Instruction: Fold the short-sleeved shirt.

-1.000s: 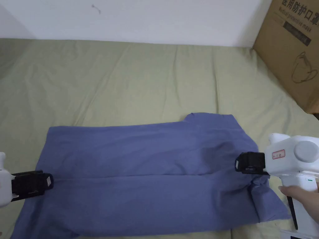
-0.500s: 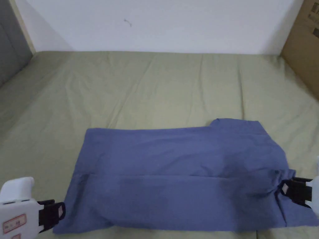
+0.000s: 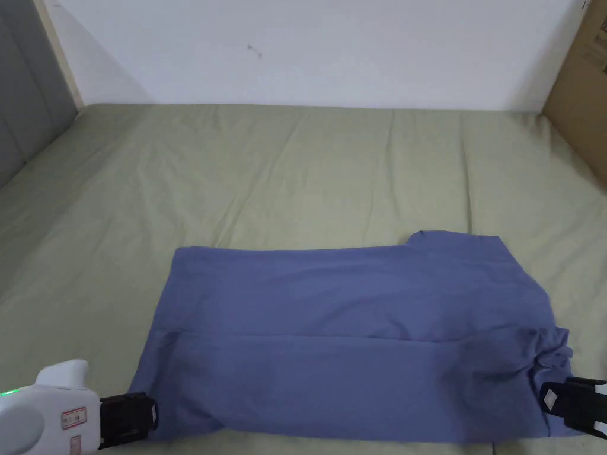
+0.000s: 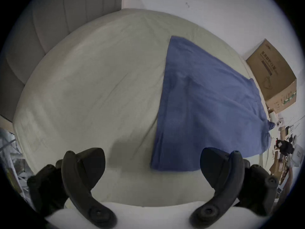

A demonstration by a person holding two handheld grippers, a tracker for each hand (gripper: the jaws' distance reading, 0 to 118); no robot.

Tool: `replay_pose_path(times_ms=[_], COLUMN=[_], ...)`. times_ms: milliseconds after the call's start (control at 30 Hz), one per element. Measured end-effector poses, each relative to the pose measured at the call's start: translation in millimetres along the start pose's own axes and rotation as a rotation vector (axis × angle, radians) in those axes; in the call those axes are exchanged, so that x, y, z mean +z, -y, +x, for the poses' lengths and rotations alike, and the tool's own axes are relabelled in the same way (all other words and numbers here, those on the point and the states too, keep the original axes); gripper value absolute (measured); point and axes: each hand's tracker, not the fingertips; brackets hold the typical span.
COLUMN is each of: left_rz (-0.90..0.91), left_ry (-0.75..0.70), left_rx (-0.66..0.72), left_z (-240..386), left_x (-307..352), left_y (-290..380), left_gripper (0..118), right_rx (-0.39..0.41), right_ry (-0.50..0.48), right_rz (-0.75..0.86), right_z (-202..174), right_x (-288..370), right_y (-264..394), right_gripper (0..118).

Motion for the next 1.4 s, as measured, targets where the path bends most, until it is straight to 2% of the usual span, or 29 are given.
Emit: replay_pose_path(times_ms=[167,367,400,433,500,533,567,633,667,700,800,833,867,900,933,967,1033,1133,1167,1200,1233,1267,1300,1333,1400], left_rz=[-0.147,-0.124,-0.112,-0.093,-0.009,0.019,0.031,-0.006,0.002,0.031,0.064,0.065,0.08,0.088,0.092,0.095,0.105,0.1,0.098,0.091,0.087,0.081,0.08,0.08,0.088], left_ry=[-0.022,-0.069,-0.071,-0.075,-0.11,-0.084,-0.031,0.193,0.164,0.113,0.101,0.093,0.077,0.075,0.075,0.074,0.083,0.095,0.095,0.095,0.09,0.087,0.086,0.091,0.105], left_rx=[-0.039,-0.058,-0.06,-0.06,-0.086,-0.085,-0.073,0.034,0.077,0.039,-0.065,-0.094,-0.117,-0.126,-0.132,-0.135,-0.123,-0.101,-0.096,-0.095,-0.097,-0.099,-0.097,-0.091,-0.076], left_z=[-2.7,7.7,9.0,13.1,17.6,16.7,12.3,3.3,4.3,9.3,21.8,27.7,33.0,36.4,38.8,39.8,41.3,38.8,38.9,39.6,37.2,36.7,36.7,36.4,32.9], left_x=[-39.6,-37.8,-33.0,-23.4,-3.9,5.5,15.1,25.9,29.8,38.0,50.4,54.5,58.1,60.8,62.7,65.6,69.2,68.9,68.5,67.3,65.0,63.5,63.3,64.4,65.8], left_y=[-12.9,-9.4,-9.5,-7.1,-5.4,-4.8,-3.5,-8.3,-9.1,-7.5,-11.6,-11.2,-11.1,-11.8,-13.0,-14.5,-17.6,-20.4,-20.3,-20.1,-20.7,-20.0,-18.9,-17.5,-16.7], left_gripper=[118,118,115,106,65,38,2,1,1,1,1,1,1,1,1,1,1,1,1,1,1,1,1,1,1], right_rx=[-0.032,-0.089,-0.099,-0.105,-0.103,-0.094,-0.086,-0.074,-0.072,-0.079,-0.137,-0.155,-0.176,-0.188,-0.162,-0.23,-0.284,-0.289,-0.281,-0.276,-0.271,-0.224,-0.149,-0.117,-0.126], right_ry=[-0.006,-0.032,-0.036,-0.039,-0.037,-0.025,-0.009,-0.003,0.002,0.009,0.037,0.053,0.063,0.058,0.051,0.056,0.026,0.01,0.011,0.011,-0.008,0.048,0.165,0.174,0.103], right_rz=[-0.018,-0.033,-0.038,-0.043,-0.046,-0.043,-0.039,-0.042,-0.044,-0.04,-0.021,-0.034,-0.066,-0.09,-0.063,-0.072,-0.1,-0.147,-0.185,-0.21,-0.225,-0.23,-0.214,-0.213,-0.202], right_z=[4.9,12.1,13.3,14.7,17.5,19.6,22.7,39.9,46.1,52.8,74.3,80.1,87.2,93.9,101.0,106.5,118.0,119.3,117.8,116.7,115.5,110.7,105.2,103.0,104.5], right_x=[-4.4,-14.0,-15.1,-15.5,-12.7,-11.0,-8.9,-7.3,-6.4,-5.3,-5.5,-8.1,-14.0,-21.7,-17.9,-20.3,-38.0,-59.4,-67.3,-72.0,-75.2,-75.6,-72.0,-68.4,-55.9], right_y=[4.0,10.4,11.2,11.5,11.3,10.4,8.6,0.6,-2.9,-6.2,-17.1,-21.0,-24.0,-25.1,-32.5,-40.0,-38.0,-37.6,-35.9,-35.1,-34.0,-32.4,-32.5,-32.3,-33.0], right_gripper=[0,0,0,0,0,0,0,0,0,0,5,36,95,118,115,115,115,114,108,96,75,48,30,17,8])
